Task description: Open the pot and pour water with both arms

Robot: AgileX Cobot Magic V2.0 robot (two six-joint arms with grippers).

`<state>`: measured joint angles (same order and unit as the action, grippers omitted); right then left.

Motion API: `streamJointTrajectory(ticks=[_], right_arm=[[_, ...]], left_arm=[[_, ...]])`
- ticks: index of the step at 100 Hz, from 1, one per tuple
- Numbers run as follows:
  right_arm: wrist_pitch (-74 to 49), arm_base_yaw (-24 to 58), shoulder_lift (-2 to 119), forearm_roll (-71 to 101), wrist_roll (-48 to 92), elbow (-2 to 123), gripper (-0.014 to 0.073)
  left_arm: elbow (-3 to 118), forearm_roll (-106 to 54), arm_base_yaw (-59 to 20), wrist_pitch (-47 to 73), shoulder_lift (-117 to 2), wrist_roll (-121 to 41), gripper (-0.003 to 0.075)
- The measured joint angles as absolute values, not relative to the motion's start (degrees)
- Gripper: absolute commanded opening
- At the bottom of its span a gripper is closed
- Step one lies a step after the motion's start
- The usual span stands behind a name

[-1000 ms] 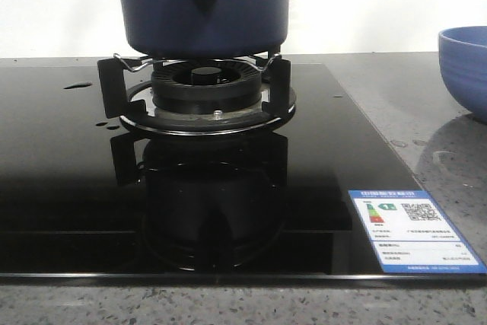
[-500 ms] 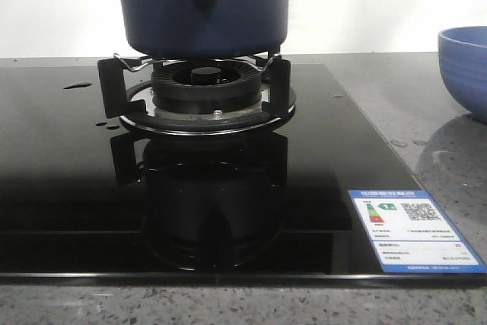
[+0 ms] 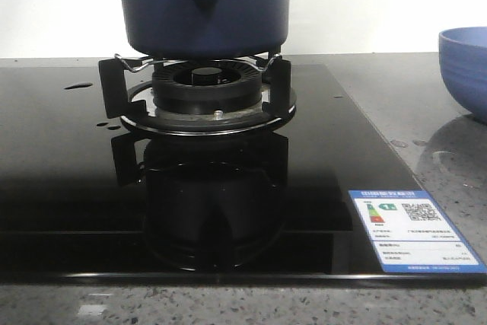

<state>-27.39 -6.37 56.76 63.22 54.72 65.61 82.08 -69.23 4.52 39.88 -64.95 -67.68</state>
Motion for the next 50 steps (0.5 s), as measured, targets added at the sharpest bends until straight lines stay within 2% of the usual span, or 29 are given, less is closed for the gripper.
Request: streamJointTrajectory(ticks=[16,50], right_arm=[[-19.20,-3.69,46.27,64.18,59.82,52.20,-0.0055],[-16.00,-3.35,21.57,64.39,61.08,24.83,-0.0055]], left_arm=[[68.38,-65.09,4.52,28.32,-52.06,-66.41,-0.0020],[33.45,-65.19,3.35,19.02,-26.08,-66.32,-0.0019]])
